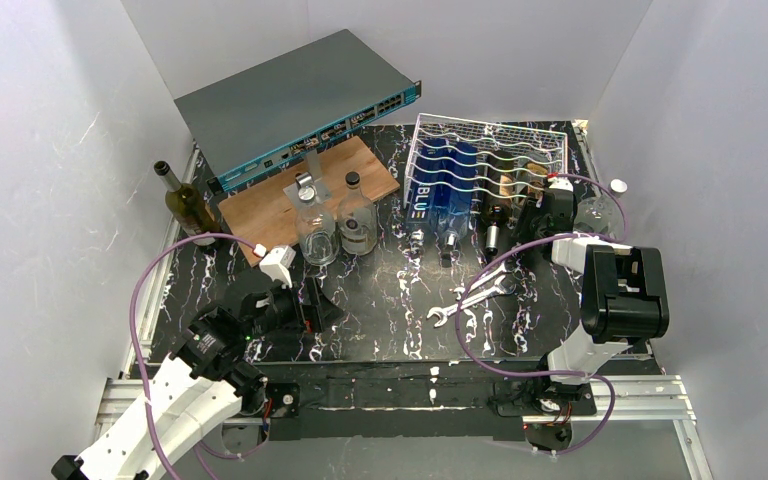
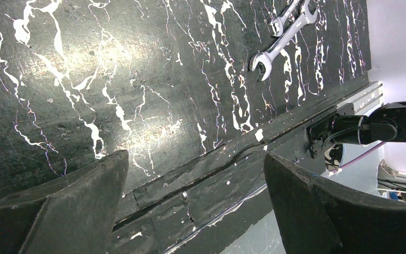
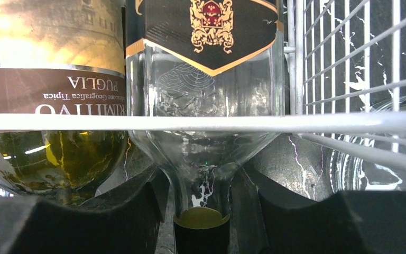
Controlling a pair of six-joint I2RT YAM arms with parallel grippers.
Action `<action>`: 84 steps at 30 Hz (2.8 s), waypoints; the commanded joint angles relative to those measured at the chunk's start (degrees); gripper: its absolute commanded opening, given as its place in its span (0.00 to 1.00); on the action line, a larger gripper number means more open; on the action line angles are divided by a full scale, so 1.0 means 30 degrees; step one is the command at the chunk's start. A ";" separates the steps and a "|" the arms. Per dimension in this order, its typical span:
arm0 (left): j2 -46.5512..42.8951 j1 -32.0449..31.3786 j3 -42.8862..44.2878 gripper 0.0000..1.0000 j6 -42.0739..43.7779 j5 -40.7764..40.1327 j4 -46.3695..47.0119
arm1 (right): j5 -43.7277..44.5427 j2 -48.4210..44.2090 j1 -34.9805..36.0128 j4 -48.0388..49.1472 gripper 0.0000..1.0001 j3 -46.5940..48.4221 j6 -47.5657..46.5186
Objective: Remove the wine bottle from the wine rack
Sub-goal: Pick up the wine bottle from the wine rack.
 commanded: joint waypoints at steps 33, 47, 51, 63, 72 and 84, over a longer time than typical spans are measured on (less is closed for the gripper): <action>-0.1202 -0.0066 0.0367 0.99 0.0033 -0.0269 -0.1259 | -0.1374 -0.1816 -0.0503 -0.0076 0.01 0.0278 -0.0542; -0.2386 -0.0060 0.0383 0.99 0.0125 -0.0599 -0.2176 | -0.1188 -0.4411 -0.0532 -0.2736 0.01 -0.0739 -0.1422; -0.2288 -0.0061 0.0382 0.99 0.0161 -0.0562 -0.2176 | -0.1369 -0.5003 -0.0533 -0.3511 0.01 -0.0697 -0.1701; -0.2481 -0.0072 0.0368 0.99 0.0156 -0.0504 -0.2174 | -0.1269 -0.6184 -0.0555 -0.6270 0.01 0.0047 -0.2766; -0.2591 -0.0067 0.0382 0.99 0.0174 -0.0451 -0.2176 | -0.1148 -0.6771 -0.0635 -0.8643 0.01 0.0965 -0.3316; -0.2518 -0.0067 0.0354 0.99 0.0212 -0.0357 -0.2089 | -0.0900 -0.6893 -0.0853 -1.1546 0.01 0.2202 -0.4520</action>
